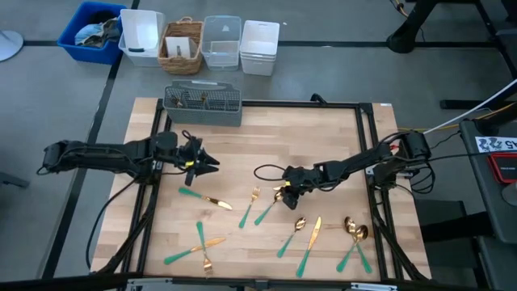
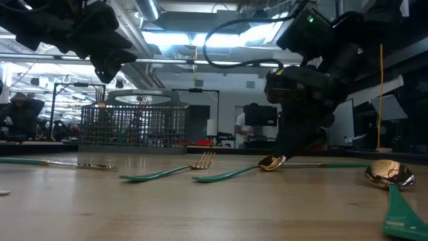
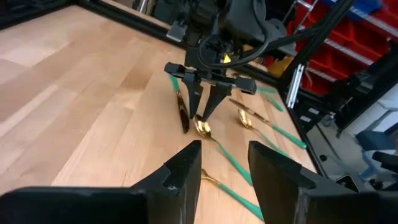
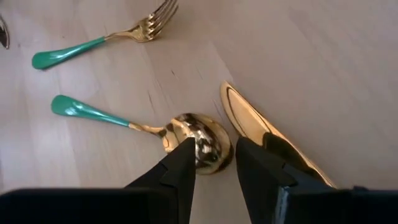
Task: Sort silverware
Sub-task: Put the green spoon into the gray silverware basket
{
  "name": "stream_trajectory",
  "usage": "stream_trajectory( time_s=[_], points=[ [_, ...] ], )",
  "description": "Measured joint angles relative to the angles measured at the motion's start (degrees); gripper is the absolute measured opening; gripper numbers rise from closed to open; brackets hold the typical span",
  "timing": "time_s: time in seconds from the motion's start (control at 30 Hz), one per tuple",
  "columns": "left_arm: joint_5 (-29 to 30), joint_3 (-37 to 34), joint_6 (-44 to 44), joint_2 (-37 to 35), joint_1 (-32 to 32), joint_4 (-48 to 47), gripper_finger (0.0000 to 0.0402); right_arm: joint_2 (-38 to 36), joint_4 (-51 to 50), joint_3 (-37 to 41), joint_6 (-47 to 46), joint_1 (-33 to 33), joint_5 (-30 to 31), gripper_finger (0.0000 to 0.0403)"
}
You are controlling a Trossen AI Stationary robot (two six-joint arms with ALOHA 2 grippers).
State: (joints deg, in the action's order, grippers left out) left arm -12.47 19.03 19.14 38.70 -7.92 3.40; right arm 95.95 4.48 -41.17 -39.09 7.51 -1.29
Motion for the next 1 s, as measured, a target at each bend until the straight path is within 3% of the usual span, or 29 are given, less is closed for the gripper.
stream_trajectory(
  time_s=[0.23,0.5,0.73,1.0],
  points=[
    [1.3,0.0,0.0,0.8,2.8,0.0,0.0125,2.7,2.8,-0.1,-1.5,0.0,-1.2,0.0107],
    [1.4,0.0,0.0,0.9,3.9,0.0,0.0125,2.7,6.0,-0.3,-2.3,0.0,-2.4,0.0014],
    [1.4,0.0,0.0,0.9,4.0,-1.1,0.0125,1.6,7.5,-3.0,0.3,0.0,-6.9,0.002],
    [1.4,0.0,-0.1,1.2,3.9,-2.4,0.0125,-4.3,-1.3,-12.9,14.1,-2.7,-5.7,0.0015]
  ],
)
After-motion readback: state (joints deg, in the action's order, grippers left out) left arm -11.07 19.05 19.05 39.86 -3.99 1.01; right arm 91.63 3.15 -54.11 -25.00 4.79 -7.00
